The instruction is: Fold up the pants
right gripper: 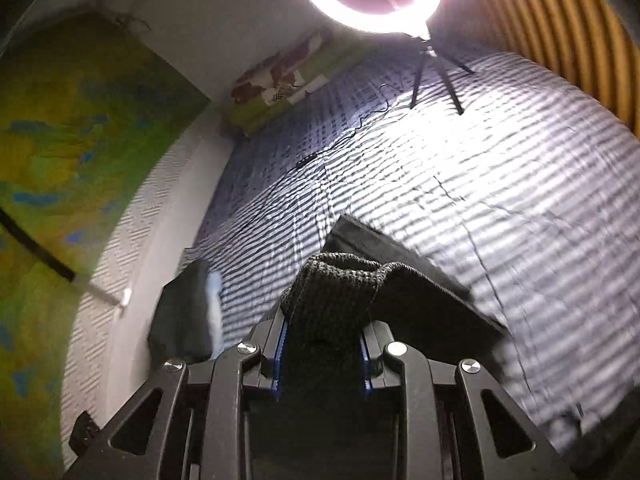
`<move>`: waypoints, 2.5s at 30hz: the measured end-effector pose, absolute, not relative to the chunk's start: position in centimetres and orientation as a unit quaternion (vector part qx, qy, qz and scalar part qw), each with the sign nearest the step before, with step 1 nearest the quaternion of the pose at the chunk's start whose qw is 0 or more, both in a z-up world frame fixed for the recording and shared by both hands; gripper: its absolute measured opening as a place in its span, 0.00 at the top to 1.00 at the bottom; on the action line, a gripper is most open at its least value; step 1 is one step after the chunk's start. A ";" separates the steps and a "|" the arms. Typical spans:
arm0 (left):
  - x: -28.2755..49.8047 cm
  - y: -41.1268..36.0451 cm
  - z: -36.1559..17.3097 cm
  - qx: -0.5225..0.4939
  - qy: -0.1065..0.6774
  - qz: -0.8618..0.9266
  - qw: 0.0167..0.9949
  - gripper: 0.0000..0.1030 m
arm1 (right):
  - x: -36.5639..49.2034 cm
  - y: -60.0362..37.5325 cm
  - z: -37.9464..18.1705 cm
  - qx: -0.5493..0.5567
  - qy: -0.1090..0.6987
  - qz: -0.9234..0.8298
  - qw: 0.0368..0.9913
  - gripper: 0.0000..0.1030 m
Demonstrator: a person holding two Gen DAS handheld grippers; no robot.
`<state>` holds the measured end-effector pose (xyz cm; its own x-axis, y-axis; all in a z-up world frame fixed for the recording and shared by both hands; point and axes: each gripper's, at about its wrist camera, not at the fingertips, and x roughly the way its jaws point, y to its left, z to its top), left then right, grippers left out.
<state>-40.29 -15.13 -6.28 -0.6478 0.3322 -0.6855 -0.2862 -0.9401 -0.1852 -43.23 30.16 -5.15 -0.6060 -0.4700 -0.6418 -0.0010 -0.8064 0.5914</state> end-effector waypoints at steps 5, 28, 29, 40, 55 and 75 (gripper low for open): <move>-47.9 -18.8 -9.9 -0.433 -0.096 0.887 0.131 0.90 | -51.2 26.1 -9.0 0.464 -0.266 -0.837 0.119 0.76; -48.1 -20.7 -12.8 -0.425 -0.061 0.902 0.045 0.48 | -55.8 27.9 -9.4 0.484 -0.147 -0.851 0.138 0.49; -47.0 -19.6 -12.4 -0.420 -0.047 0.904 0.061 0.46 | -54.3 29.0 -9.8 0.484 -0.148 -0.852 0.131 0.49; -41.4 -7.6 -16.0 -0.456 0.105 0.865 0.180 0.29 | -47.2 36.2 -22.7 0.554 -0.321 -0.759 0.118 0.48; -46.7 -13.3 -13.2 -0.474 0.036 0.865 0.161 0.30 | -51.2 32.6 -15.4 0.510 -0.293 -0.798 0.133 0.88; -42.4 -16.9 -13.8 -0.447 -0.015 0.889 0.102 0.23 | -41.9 29.7 -17.7 0.500 -0.219 -0.818 0.179 0.66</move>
<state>-42.42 -16.89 -13.83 -0.5806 0.1936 -0.7909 -0.1676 -0.9789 -0.1166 -41.91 29.69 -17.70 -0.4356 -0.5118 -0.7405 0.0737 -0.8402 0.5373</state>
